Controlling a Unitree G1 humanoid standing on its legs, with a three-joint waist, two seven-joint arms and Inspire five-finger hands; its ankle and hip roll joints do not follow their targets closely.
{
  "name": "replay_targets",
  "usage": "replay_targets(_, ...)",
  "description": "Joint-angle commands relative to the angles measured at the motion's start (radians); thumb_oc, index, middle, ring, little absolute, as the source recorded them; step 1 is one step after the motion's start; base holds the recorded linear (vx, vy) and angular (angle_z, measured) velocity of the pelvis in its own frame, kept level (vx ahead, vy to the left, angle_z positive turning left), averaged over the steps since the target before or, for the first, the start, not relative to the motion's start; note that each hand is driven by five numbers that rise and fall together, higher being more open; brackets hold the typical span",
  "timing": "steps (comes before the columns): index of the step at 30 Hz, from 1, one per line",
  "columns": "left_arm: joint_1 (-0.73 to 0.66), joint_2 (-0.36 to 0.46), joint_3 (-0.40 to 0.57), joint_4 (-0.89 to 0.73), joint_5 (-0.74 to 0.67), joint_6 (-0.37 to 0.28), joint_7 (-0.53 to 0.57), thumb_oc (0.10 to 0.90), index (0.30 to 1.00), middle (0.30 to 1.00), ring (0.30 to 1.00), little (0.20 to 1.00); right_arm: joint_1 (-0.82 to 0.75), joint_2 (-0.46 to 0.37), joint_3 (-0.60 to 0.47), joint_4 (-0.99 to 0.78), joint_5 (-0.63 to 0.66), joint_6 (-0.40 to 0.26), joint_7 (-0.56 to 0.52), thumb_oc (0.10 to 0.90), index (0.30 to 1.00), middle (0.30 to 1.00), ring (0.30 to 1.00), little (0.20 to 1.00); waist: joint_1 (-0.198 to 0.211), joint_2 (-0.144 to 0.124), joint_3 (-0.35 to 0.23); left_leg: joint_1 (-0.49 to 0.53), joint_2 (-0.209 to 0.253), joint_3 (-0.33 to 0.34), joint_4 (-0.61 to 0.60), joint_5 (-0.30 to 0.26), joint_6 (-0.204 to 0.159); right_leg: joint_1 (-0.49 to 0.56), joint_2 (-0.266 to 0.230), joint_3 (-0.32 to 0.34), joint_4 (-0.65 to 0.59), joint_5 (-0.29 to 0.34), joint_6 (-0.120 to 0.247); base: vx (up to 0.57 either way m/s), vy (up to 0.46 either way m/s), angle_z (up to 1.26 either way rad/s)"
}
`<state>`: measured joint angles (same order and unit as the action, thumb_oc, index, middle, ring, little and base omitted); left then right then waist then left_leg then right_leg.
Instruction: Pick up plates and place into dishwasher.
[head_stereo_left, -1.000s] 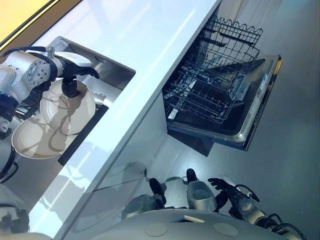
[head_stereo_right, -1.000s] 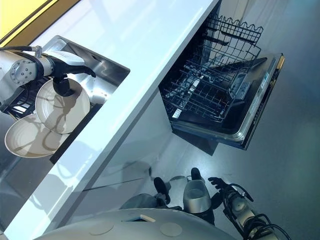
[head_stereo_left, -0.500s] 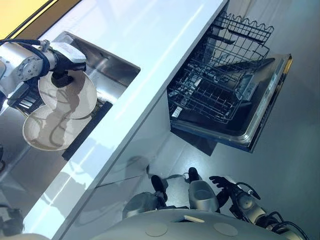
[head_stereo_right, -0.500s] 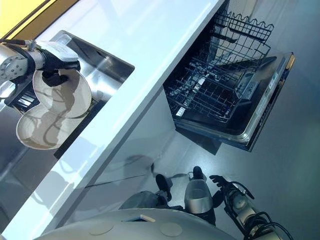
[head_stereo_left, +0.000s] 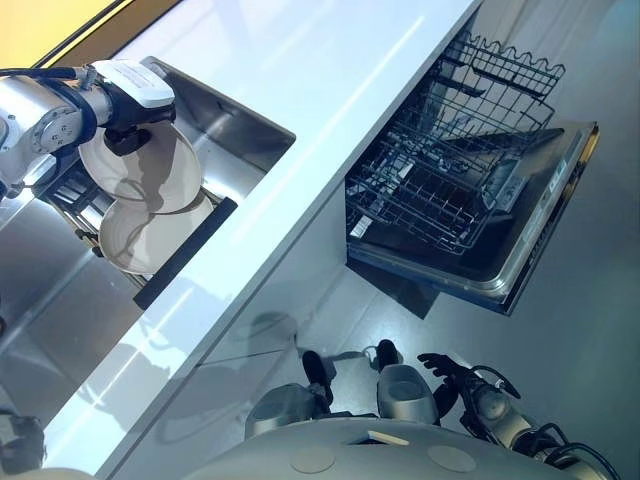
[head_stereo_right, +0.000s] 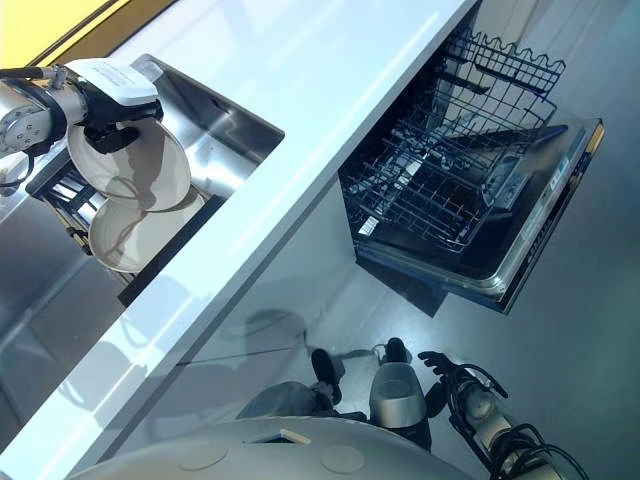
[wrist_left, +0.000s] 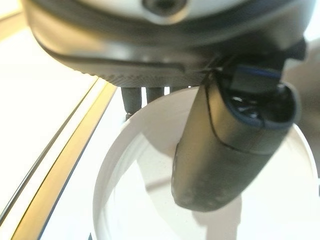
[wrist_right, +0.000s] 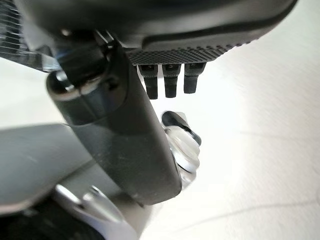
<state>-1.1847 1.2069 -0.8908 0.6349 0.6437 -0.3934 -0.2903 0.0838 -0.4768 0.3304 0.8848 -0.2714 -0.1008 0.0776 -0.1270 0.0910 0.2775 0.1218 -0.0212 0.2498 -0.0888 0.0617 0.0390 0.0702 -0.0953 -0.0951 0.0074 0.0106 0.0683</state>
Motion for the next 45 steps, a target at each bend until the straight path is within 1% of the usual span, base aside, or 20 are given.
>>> replay_targets(1, -0.072, 0.116, 0.16, -0.031, -0.114, 0.14, 0.156, 0.1, 0.3, 0.3, 0.3, 0.2, -0.022, -0.003, -0.04, -0.264, 0.276, -0.012, 0.072, 0.8, 0.9, 0.9, 0.9, 0.9, -0.003, -0.008, -0.13, 0.008, -0.07, -0.032, 0.104, -0.182, 0.024, -0.048, 0.041, 0.007, 0.028, -0.012, 0.069, -0.05, -0.078, 0.1)
replay_targets(2, -0.065, 0.118, 0.171, -0.037, -0.114, 0.141, 0.168, 0.1, 0.3, 0.3, 0.3, 0.2, -0.021, -0.003, -0.042, -0.277, 0.297, -0.017, 0.079, 0.8, 0.9, 0.9, 0.9, 0.9, -0.002, -0.009, -0.133, 0.005, -0.069, -0.031, 0.103, -0.18, 0.023, -0.05, 0.042, 0.008, 0.026, -0.011, 0.067, -0.05, -0.068, 0.08)
replay_targets(4, -0.032, 0.145, 0.237, -0.073, -0.125, 0.151, 0.227, 0.1, 0.3, 0.3, 0.3, 0.2, -0.008, 0.013, -0.074, -0.403, 0.431, 0.0, 0.134, 0.8, 0.9, 0.9, 0.9, 0.9, 0.001, -0.018, -0.145, 0.01, -0.062, -0.031, 0.094, -0.176, 0.017, -0.037, 0.049, 0.002, 0.012, -0.016, 0.058, -0.06, -0.067, 0.06)
replay_targets(5, -0.028, 0.145, 0.241, -0.074, -0.125, 0.151, 0.227, 0.1, 0.3, 0.3, 0.3, 0.2, -0.008, 0.012, -0.074, -0.404, 0.432, 0.0, 0.134, 0.8, 0.9, 0.9, 0.9, 0.9, 0.0, -0.017, -0.145, 0.01, -0.062, -0.032, 0.094, -0.176, 0.017, -0.037, 0.049, 0.002, 0.012, -0.016, 0.058, -0.06, -0.068, 0.02)
replay_targets(6, -0.018, 0.163, 0.259, -0.084, -0.148, 0.163, 0.277, 0.1, 0.3, 0.3, 0.3, 0.2, -0.003, 0.018, -0.085, -0.464, 0.522, -0.008, 0.171, 0.8, 0.9, 0.9, 0.9, 0.9, 0.001, -0.021, -0.149, 0.021, -0.057, -0.035, 0.082, -0.173, 0.013, -0.025, 0.056, -0.001, 0.004, -0.021, 0.055, -0.06, -0.059, -0.01)
replay_targets(8, 0.023, 0.191, 0.302, -0.085, -0.167, 0.144, 0.349, 0.1, 0.3, 0.3, 0.3, 0.2, 0.004, 0.029, -0.113, -0.543, 0.594, 0.011, 0.199, 0.8, 0.9, 0.9, 0.9, 0.9, 0.007, -0.026, -0.163, 0.021, -0.049, -0.032, 0.069, -0.163, 0.004, -0.019, 0.063, -0.003, -0.008, -0.023, 0.049, -0.07, -0.075, -0.03)
replay_targets(10, 0.075, 0.213, 0.353, -0.097, -0.19, 0.132, 0.415, 0.1, 0.3, 0.3, 0.3, 0.2, 0.009, 0.029, -0.134, -0.603, 0.624, -0.028, 0.202, 0.8, 0.9, 0.9, 0.9, 0.9, 0.012, -0.028, -0.17, 0.026, -0.041, -0.034, 0.055, -0.154, -0.001, -0.009, 0.07, -0.007, -0.016, -0.026, 0.045, -0.05, -0.063, -0.03)
replay_targets(13, 0.206, 0.242, 0.48, -0.147, -0.225, 0.124, 0.513, 0.1, 0.3, 0.3, 0.3, 0.2, 0.019, 0.025, -0.184, -0.739, 0.655, -0.005, 0.18, 0.8, 0.9, 0.9, 0.9, 0.9, 0.018, -0.033, -0.179, 0.036, -0.03, -0.039, 0.029, -0.138, -0.01, 0.001, 0.078, -0.013, -0.021, -0.031, 0.04, -0.03, -0.052, 0.04)
replay_targets(16, 0.361, 0.246, 0.632, -0.193, -0.265, 0.121, 0.625, 0.1, 0.3, 0.3, 0.3, 0.2, 0.033, 0.009, -0.237, -0.838, 0.639, -0.047, 0.113, 0.8, 0.9, 0.9, 0.9, 0.9, 0.018, -0.033, -0.185, 0.04, -0.022, -0.043, 0.012, -0.126, -0.015, 0.005, 0.086, -0.017, -0.018, -0.039, 0.033, -0.03, -0.04, 0.16)
replay_targets(17, 0.426, 0.234, 0.698, -0.22, -0.273, 0.126, 0.673, 0.1, 0.3, 0.3, 0.3, 0.2, 0.035, 0.004, -0.274, -0.89, 0.615, -0.078, 0.07, 0.8, 0.9, 0.9, 0.9, 0.9, 0.018, -0.034, -0.187, 0.041, -0.019, -0.044, 0.009, -0.124, -0.015, 0.005, 0.088, -0.016, -0.015, -0.044, 0.029, -0.02, -0.025, 0.2)
replay_targets(18, 0.53, 0.207, 0.796, -0.263, -0.283, 0.121, 0.728, 0.1, 0.3, 0.3, 0.3, 0.2, 0.034, -0.006, -0.316, -0.96, 0.607, -0.081, 0.026, 0.8, 0.9, 0.9, 0.9, 0.9, 0.016, -0.033, -0.188, 0.042, -0.015, -0.045, 0.007, -0.124, -0.015, 0.006, 0.09, -0.015, -0.009, -0.05, 0.025, -0.02, -0.018, 0.11)
replay_targets(19, 0.568, 0.194, 0.831, -0.284, -0.284, 0.125, 0.743, 0.1, 0.3, 0.3, 0.3, 0.2, 0.032, -0.009, -0.332, -0.983, 0.609, -0.09, 0.013, 0.8, 0.9, 0.9, 0.9, 0.9, 0.016, -0.033, -0.188, 0.042, -0.014, -0.046, 0.007, -0.125, -0.015, 0.006, 0.091, -0.014, -0.007, -0.053, 0.023, 0.0, 0.0, 0.0)
replay_targets(21, 0.705, 0.135, 0.951, -0.375, -0.284, 0.126, 0.792, 0.1, 0.3, 0.3, 0.3, 0.2, 0.013, -0.018, -0.374, -1.053, 0.629, -0.138, -0.02, 0.8, 0.9, 0.9, 0.9, 0.9, 0.014, -0.027, -0.187, 0.043, -0.012, -0.052, 0.007, -0.125, -0.015, 0.006, 0.093, -0.013, 0.002, -0.062, 0.015, 0.0, 0.0, 0.0)
replay_targets(24, 0.829, -0.009, 1.045, -0.553, -0.242, 0.147, 0.84, 0.1, 0.3, 0.3, 0.3, 0.2, -0.063, -0.011, -0.403, -1.155, 0.65, -0.236, -0.062, 0.8, 0.9, 0.9, 0.9, 0.9, 0.026, -0.026, -0.188, 0.045, -0.011, -0.067, 0.008, -0.127, -0.016, 0.015, 0.095, -0.02, 0.007, -0.076, 0.002, -0.02, 0.012, 0.09)
replay_targets(25, 0.838, -0.035, 1.052, -0.588, -0.233, 0.149, 0.843, 0.1, 0.3, 0.3, 0.3, 0.2, -0.084, -0.012, -0.401, -1.174, 0.649, -0.265, -0.069, 0.8, 0.9, 0.9, 0.9, 0.9, 0.029, -0.025, -0.188, 0.046, -0.012, -0.072, 0.008, -0.127, -0.016, 0.018, 0.095, -0.022, 0.008, -0.079, -0.001, -0.02, 0.008, 0.13)
replay_targets(28, 0.833, -0.12, 1.026, -0.66, -0.175, 0.151, 0.853, 0.1, 0.3, 0.3, 0.3, 0.2, -0.159, -0.023, -0.379, -1.223, 0.629, -0.299, -0.071, 0.8, 0.9, 0.9, 0.9, 0.9, 0.047, -0.029, -0.196, 0.047, -0.014, -0.085, 0.011, -0.127, -0.016, 0.026, 0.094, -0.029, 0.012, -0.086, -0.007, -0.01, -0.002, 0.1)
replay_targets(30, 0.81, -0.15, 0.998, -0.684, -0.161, 0.146, 0.856, 0.1, 0.3, 0.3, 0.3, 0.2, -0.203, -0.035, -0.358, -1.246, 0.641, -0.302, -0.061, 0.8, 0.9, 0.9, 0.9, 0.9, 0.058, -0.032, -0.202, 0.045, -0.014, -0.089, 0.014, -0.125, -0.018, 0.029, 0.094, -0.034, 0.016, -0.09, -0.01, -0.01, -0.003, 0.02)
replay_targets(33, 0.775, -0.177, 0.963, -0.704, -0.17, 0.138, 0.864, 0.1, 0.3, 0.3, 0.3, 0.2, -0.256, -0.039, -0.323, -1.264, 0.695, -0.277, 0.01, 0.8, 0.9, 0.9, 0.9, 0.9, 0.069, -0.039, -0.21, 0.042, -0.014, -0.095, 0.022, -0.125, -0.019, 0.033, 0.094, -0.04, 0.021, -0.096, -0.015, -0.01, -0.01, 0.06)
replay_targets(39, 0.683, -0.243, 0.859, -0.721, -0.162, 0.134, 0.872, 0.1, 0.3, 0.3, 0.3, 0.2, -0.369, -0.035, -0.2, -1.276, 0.72, -0.15, 0.122, 0.8, 0.9, 0.9, 0.9, 0.9, 0.086, -0.056, -0.222, 0.042, -0.015, -0.107, 0.029, -0.122, -0.024, 0.044, 0.094, -0.055, 0.023, -0.101, -0.024, 0.0, -0.015, 0.1)
replay_targets(45, 0.593, -0.282, 0.768, -0.713, -0.162, 0.141, 0.89, 0.1, 0.3, 0.3, 0.3, 0.2, -0.467, -0.032, -0.127, -1.249, 0.694, -0.146, 0.106, 0.8, 0.9, 0.9, 0.9, 0.9, 0.095, -0.065, -0.23, 0.043, -0.015, -0.113, 0.029, -0.12, -0.028, 0.052, 0.096, -0.062, 0.02, -0.1, -0.026, 0.0, -0.016, 0.08)
